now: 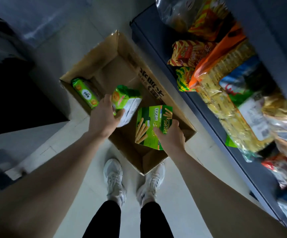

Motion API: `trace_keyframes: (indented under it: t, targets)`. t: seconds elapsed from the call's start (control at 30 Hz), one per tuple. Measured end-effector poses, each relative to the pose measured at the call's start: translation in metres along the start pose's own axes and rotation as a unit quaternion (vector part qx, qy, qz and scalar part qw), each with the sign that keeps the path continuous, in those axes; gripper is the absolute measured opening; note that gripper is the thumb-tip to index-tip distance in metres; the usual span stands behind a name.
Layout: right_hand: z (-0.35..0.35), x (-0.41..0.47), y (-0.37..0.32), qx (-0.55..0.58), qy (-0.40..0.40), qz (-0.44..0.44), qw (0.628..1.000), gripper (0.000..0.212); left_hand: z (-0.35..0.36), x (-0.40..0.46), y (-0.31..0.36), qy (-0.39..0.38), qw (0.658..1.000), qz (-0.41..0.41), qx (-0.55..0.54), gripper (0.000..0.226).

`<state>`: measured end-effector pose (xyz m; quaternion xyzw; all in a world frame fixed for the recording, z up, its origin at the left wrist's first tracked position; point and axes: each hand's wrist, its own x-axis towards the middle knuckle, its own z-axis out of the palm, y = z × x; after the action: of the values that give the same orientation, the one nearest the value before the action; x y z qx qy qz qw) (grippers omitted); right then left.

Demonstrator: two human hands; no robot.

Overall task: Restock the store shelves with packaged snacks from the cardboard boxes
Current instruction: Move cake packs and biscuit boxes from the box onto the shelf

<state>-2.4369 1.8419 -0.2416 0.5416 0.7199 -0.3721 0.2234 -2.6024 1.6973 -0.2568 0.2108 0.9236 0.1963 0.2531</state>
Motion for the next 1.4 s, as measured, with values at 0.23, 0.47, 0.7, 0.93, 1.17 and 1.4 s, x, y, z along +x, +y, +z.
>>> trace_keyframes:
  t: [0.23,0.47,0.7,0.93,1.17,1.4]
  targets:
    - [-0.099,-0.117,-0.026,0.042,0.032,-0.004,0.999,0.059,-0.100,-0.084,0.074,-0.028,0.999,-0.018,-0.010,0.044]
    - [-0.216,-0.244,-0.048,0.053,0.108,-0.034,0.992,0.063,-0.225,-0.144,0.175,-0.016,0.998,0.064,0.012,0.061]
    - [-0.328,-0.347,-0.058,0.038,0.226,-0.092,0.969,0.058,-0.344,-0.183,0.265,-0.002,0.983,0.182,0.017,0.053]
    - [-0.436,-0.438,-0.046,0.037,0.284,-0.150,0.946,0.068,-0.435,-0.210,0.355,0.006,0.938,0.338,0.075,0.057]
    - [-0.526,-0.552,-0.005,0.028,0.353,-0.152,0.923,0.071,-0.502,-0.251,0.464,-0.015,0.870,0.483,0.101,0.060]
    - [-0.605,-0.659,0.052,0.068,0.455,-0.158,0.874,0.064,-0.548,-0.329,0.577,0.017,0.799,0.596,0.081,0.059]
